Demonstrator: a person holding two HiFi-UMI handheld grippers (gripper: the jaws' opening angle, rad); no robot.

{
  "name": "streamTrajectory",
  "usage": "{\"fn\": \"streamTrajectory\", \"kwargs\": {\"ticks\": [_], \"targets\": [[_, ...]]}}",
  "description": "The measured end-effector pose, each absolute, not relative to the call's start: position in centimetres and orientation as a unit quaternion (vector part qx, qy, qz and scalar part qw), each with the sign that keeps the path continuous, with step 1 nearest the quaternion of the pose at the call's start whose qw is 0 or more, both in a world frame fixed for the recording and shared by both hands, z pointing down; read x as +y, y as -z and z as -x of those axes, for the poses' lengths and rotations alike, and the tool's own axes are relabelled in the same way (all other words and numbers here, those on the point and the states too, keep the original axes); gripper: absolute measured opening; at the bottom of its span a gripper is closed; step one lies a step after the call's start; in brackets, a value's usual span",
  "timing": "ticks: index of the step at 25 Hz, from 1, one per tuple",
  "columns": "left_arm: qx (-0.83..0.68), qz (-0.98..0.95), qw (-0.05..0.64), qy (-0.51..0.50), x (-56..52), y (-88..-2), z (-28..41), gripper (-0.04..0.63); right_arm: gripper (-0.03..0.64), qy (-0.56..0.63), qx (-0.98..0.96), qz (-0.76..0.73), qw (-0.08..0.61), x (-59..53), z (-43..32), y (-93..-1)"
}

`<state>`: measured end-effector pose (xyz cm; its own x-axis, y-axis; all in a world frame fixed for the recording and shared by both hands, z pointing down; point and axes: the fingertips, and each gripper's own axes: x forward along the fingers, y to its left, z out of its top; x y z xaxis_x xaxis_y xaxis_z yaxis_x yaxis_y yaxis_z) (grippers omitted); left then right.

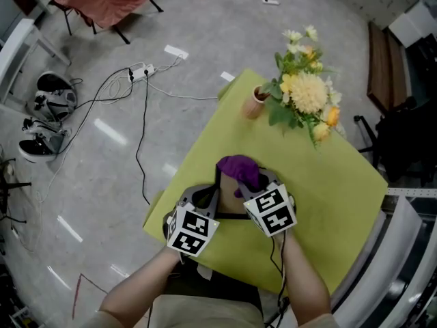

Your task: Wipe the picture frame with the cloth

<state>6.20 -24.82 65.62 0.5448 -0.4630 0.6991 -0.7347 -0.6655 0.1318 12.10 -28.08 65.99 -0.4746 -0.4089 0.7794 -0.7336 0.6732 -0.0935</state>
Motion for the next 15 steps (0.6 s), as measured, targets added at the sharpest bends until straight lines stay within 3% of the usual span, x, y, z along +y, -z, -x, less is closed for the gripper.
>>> {"fn": "streamTrajectory", "kwargs": {"ticks": [8, 15], "targets": [[-0.338, -0.863, 0.191, -0.324, -24.8, -65.7, -6.3, 0.008, 0.089, -0.267, -0.820, -0.393, 0.320, -28.1, -16.5, -64.3], [-0.310, -0.875, 0.182, -0.325, -23.4, -64.5, -6.7, 0.008, 0.089, -0.249, -0.862, -0.336, 0.286, -27.2, -10.7, -61.0]]}}
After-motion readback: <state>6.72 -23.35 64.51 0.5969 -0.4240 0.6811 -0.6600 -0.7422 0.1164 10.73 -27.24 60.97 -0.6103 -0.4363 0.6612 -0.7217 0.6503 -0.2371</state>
